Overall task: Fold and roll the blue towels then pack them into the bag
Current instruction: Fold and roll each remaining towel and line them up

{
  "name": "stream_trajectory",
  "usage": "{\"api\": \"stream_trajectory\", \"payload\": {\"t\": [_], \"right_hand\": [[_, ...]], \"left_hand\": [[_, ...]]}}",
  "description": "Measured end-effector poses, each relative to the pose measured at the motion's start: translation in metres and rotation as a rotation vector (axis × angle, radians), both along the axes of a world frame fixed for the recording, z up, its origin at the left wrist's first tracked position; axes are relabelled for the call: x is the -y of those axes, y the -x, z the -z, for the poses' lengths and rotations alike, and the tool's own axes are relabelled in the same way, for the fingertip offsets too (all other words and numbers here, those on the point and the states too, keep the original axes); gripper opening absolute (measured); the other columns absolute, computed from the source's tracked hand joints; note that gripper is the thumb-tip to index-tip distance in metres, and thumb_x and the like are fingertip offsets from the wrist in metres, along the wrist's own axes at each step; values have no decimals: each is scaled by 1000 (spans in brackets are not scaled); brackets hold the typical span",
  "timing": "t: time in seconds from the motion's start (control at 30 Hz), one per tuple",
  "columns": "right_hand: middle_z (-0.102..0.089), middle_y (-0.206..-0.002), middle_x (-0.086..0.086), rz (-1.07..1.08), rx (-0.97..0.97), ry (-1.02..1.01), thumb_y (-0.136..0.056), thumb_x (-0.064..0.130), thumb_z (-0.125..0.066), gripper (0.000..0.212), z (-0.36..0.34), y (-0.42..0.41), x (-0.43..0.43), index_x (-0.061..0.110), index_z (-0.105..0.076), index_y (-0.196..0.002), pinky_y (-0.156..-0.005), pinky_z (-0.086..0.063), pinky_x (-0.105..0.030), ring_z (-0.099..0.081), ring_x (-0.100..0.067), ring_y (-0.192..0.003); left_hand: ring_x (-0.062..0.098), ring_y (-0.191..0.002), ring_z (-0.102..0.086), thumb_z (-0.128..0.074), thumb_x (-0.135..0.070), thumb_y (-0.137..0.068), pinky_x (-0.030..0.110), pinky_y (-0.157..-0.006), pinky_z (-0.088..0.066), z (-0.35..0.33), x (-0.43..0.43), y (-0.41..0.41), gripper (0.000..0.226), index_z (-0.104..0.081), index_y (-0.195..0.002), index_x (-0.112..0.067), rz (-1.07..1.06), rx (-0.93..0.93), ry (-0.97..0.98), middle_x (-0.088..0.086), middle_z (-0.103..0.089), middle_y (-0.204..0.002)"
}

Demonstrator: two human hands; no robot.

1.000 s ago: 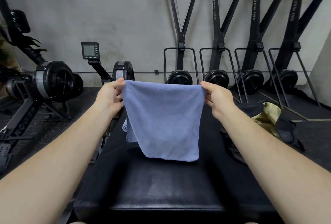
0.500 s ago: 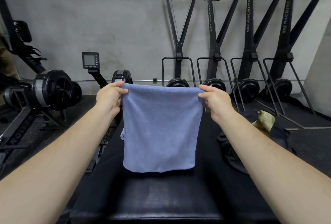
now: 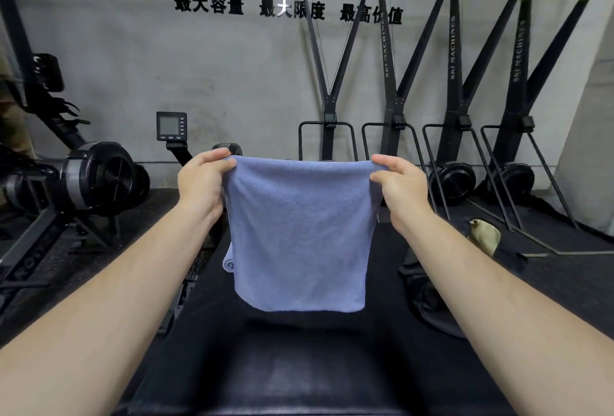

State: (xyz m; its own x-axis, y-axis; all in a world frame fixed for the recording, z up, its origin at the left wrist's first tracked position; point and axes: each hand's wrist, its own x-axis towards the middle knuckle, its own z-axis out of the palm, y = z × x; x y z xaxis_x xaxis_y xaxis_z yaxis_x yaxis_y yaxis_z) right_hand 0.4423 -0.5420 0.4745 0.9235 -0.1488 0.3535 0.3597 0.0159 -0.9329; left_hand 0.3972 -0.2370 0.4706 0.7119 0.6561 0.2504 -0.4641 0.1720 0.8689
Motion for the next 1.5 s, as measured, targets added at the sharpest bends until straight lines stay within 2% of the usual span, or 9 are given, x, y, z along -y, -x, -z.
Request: {"api": "stream_trajectory", "payload": {"t": [0.17, 0.37, 0.47, 0.57, 0.7, 0.83, 0.97, 1.07, 1.5], "right_hand": [[-67, -108, 12, 47, 74, 20, -89, 0, -58, 39, -3, -5, 4, 21, -72, -119, -78, -45, -13, -59, 2, -99], [-67, -109, 7, 137, 125, 211, -95, 8, -60, 29, 11, -22, 0, 16, -69, -121, -75, -42, -8, -61, -4, -97], [-72, -101, 3, 181, 112, 323, -95, 13, -62, 17, 22, -37, -5, 13, -76, -104, -72, -43, -16, -64, -11, -94], [-73, -92, 1, 177, 49, 400, -94, 14, -63, 15, 32, -54, -10, 13, -77, -99, -70, -49, -25, -65, -15, -82], [-73, -77, 5, 115, -16, 288, -95, 11, -61, 13, 34, -69, -23, 16, -73, -95, -70, -49, -25, -68, -9, -76], [-75, -82, 5, 93, 74, 161, -95, 12, -62, 12, 30, -75, -26, 16, -73, -101, -81, -54, -25, -71, -11, -87], [-73, -86, 7, 72, 85, 204, -98, 15, -59, 14, 63, -62, -18, 24, -71, -99, -78, -53, -22, -68, -9, -84], [-66, -90, 9, 29, 33, 269, -101, 19, -57, 10, 116, -43, -9, 24, -65, -99, -66, -42, -6, -56, 6, -73], [-65, -86, 10, -74, -310, 457, -101, 30, -59, 10, 322, 29, 24, 25, -64, -107, -74, -43, -18, -59, 3, -78]], "left_hand": [[12, -92, -66, -71, 5, -84, 17, -73, -49, -1, -1, -1, 28, -72, -97, -19, -115, -10, -155, -1, -73, -103], [14, -100, -62, -66, -3, -90, 20, -89, -44, 10, -10, -12, 27, -73, -113, -15, -339, -185, -705, 2, -68, -113], [26, -106, -62, -61, -7, -94, 29, -93, -43, 19, -24, -28, 23, -75, -112, -10, -392, -280, -934, 10, -70, -111], [35, -98, -65, -58, -6, -96, 32, -81, -44, 28, -30, -41, 19, -77, -100, -4, -385, -361, -1024, 16, -73, -97], [28, -93, -68, -55, -9, -99, 26, -73, -42, 24, -34, -53, 19, -73, -99, -3, -333, -414, -927, 13, -73, -99], [-9, -60, -60, -54, -13, -100, 3, -56, -38, 21, -30, -47, 16, -70, -98, -14, -305, -294, -722, 1, -71, -81], [5, -74, -64, -58, -21, -98, 19, -74, -49, 62, -26, -25, 15, -72, -100, -18, -240, -248, -625, -6, -71, -83], [-6, -74, -59, -60, -22, -100, 11, -70, -44, 117, -21, -1, 12, -71, -95, -20, -196, -306, -635, -11, -68, -86], [-2, -76, -55, -64, -24, -99, 14, -77, -43, 321, 4, 62, 8, -69, -94, -22, 104, -621, -561, -7, -66, -88]]}}
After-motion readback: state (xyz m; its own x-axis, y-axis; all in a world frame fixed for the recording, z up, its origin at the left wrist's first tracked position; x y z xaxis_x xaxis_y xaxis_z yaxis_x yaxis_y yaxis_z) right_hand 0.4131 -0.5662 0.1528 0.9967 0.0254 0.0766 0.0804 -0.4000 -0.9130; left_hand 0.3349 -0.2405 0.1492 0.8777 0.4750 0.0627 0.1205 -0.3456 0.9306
